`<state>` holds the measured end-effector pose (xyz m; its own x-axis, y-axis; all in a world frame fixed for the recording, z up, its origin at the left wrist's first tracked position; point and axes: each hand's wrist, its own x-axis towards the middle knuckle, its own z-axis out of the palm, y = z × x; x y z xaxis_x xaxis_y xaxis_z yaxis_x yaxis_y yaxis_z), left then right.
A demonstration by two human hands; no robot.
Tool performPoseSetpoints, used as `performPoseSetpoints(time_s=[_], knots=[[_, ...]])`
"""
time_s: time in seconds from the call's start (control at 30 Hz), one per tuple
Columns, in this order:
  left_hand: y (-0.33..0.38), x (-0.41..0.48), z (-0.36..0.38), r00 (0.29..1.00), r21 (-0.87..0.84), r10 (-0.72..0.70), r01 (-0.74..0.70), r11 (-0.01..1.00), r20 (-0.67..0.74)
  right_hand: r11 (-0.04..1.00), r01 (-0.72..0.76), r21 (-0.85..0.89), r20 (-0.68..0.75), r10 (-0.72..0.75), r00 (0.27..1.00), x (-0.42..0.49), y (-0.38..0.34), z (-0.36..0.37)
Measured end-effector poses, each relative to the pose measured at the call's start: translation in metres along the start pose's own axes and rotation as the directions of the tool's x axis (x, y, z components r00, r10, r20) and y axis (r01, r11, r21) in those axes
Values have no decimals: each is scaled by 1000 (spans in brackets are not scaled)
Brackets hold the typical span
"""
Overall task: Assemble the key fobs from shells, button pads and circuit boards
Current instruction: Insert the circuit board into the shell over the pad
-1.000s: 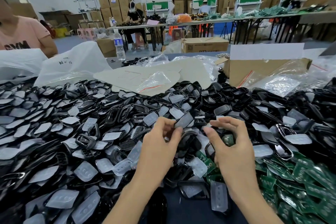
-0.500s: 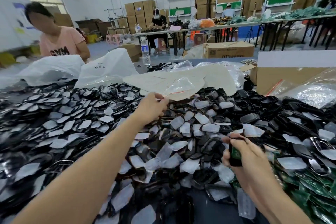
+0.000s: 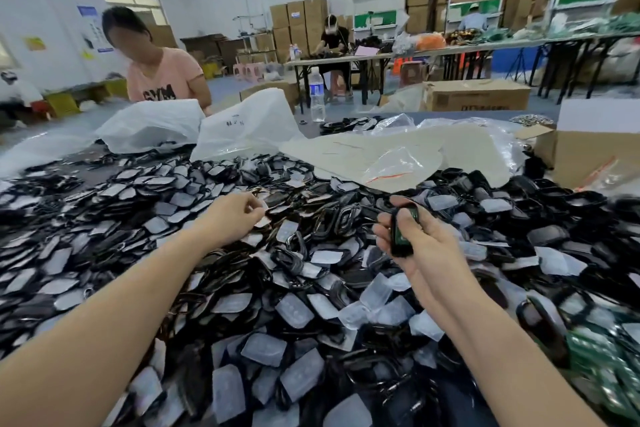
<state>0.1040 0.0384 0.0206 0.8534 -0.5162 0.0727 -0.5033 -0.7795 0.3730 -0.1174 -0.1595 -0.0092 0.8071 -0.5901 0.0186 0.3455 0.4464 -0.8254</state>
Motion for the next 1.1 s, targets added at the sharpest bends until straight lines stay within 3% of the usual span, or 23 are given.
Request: performPoseSetpoints(time_s=[0.13,0.5,0.77,0.93,1.1], knots=[[-16,18,4,1000,31,-18,18,999,-17,1000,-18,-12,37,18,999,13,10,24],[-21,84,20,994,71,-66,72,995,-84,1000,-8,-20,-49,7,999,50,26,43],[-20,112,24,990,91,-70,59,994,121,999,-27,-25,-76,25,997,65,23,37],[-22,113,30,995,-25,-68,70,997,77,999,-42,-22,-96,39,995,65,24,35],[-22,103,29,994,-292,-106,108,950,21,997,-75,-10,-82,74,994,61,27,33]])
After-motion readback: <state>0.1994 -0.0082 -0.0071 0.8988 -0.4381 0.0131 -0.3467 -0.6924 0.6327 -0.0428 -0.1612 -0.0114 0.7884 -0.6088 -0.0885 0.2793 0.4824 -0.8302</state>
